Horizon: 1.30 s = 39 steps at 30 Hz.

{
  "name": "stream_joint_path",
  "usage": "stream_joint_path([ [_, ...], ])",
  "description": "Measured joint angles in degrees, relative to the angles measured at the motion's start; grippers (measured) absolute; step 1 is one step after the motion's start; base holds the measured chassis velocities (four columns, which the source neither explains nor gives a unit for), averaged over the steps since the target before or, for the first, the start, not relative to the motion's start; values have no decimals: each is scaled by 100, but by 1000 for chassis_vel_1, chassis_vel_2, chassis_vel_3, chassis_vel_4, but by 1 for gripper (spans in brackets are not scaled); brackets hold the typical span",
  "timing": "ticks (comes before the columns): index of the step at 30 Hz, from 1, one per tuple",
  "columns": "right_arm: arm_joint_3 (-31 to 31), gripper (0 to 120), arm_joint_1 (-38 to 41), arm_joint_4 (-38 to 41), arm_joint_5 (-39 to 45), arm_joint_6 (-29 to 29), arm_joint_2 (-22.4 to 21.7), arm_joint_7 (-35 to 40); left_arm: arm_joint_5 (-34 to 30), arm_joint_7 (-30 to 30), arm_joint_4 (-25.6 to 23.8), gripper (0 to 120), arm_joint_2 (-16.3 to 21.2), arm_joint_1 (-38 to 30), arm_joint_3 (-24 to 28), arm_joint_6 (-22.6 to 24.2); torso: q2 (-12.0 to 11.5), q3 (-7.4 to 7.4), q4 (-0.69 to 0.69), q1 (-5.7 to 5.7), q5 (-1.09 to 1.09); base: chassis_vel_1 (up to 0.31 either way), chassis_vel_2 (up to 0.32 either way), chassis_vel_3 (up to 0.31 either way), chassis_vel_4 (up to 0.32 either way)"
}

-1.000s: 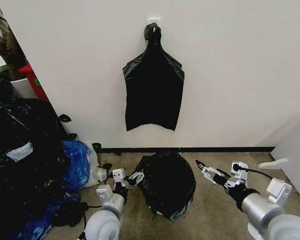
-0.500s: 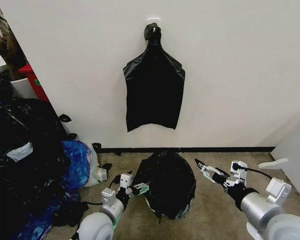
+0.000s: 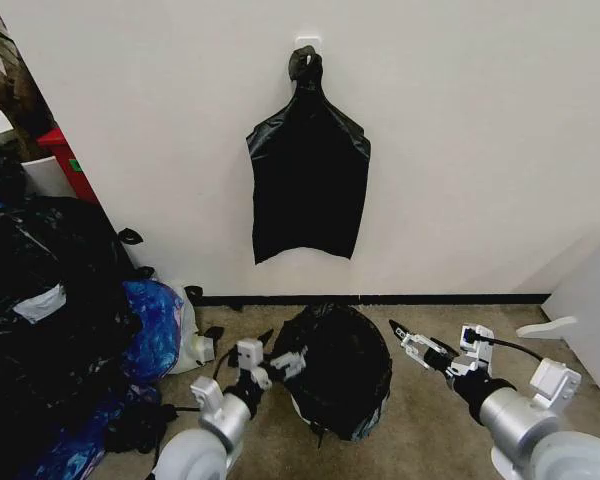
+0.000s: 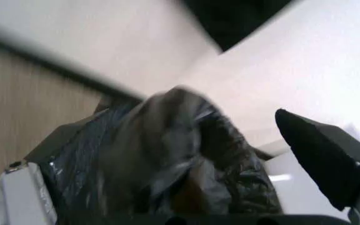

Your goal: Place the garbage bag over the trash bin.

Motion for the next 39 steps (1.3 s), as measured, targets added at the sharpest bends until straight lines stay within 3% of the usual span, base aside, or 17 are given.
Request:
stream_joint_path([
  [1,4,100,-6,0,6,0,3,0,-133,-45,16,100,-13,-14,-33,50,0,0,0,0,0,0,0,0,0],
  [3,41,100,-12,-24,145,2,26,17,-1106,-80,111,100,-65,-56,-533,836,0,0,-1,0,-1,0,0,0,0],
  [4,41,100,-12,-24,145,2,26,17,-1106,-80,111,100,-65,-56,-533,836,0,0,-1,0,-1,0,0,0,0],
  [6,59,100,1,-93,241,4,49,49,-1584,208,192,100,-35,-60,-964,1566,0,0,2,0,2,0,0,0,0],
  [15,-7,100,83,-329,277,9,108,6,-1401,1489,767,100,223,-184,-1681,2617,0,0,0,0,0,0,0,0,0],
  [22,22,100,43,-375,266,25,71,-16,-1347,1793,1402,100,264,-322,-1734,2672,0,0,0,0,0,0,0,0,0],
  [25,32,100,67,-400,264,38,2,-23,-1157,2025,1725,100,250,-438,-1519,2716,0,0,1,0,0,0,0,0,0],
  [31,33,100,148,-421,246,50,-35,-85,-650,2075,2066,100,199,-611,-1124,2683,0,0,1,0,1,0,0,0,0],
  [39,59,100,122,-480,182,84,-33,-150,-498,1929,2205,100,133,-688,-890,2584,0,0,0,0,1,0,0,0,0],
])
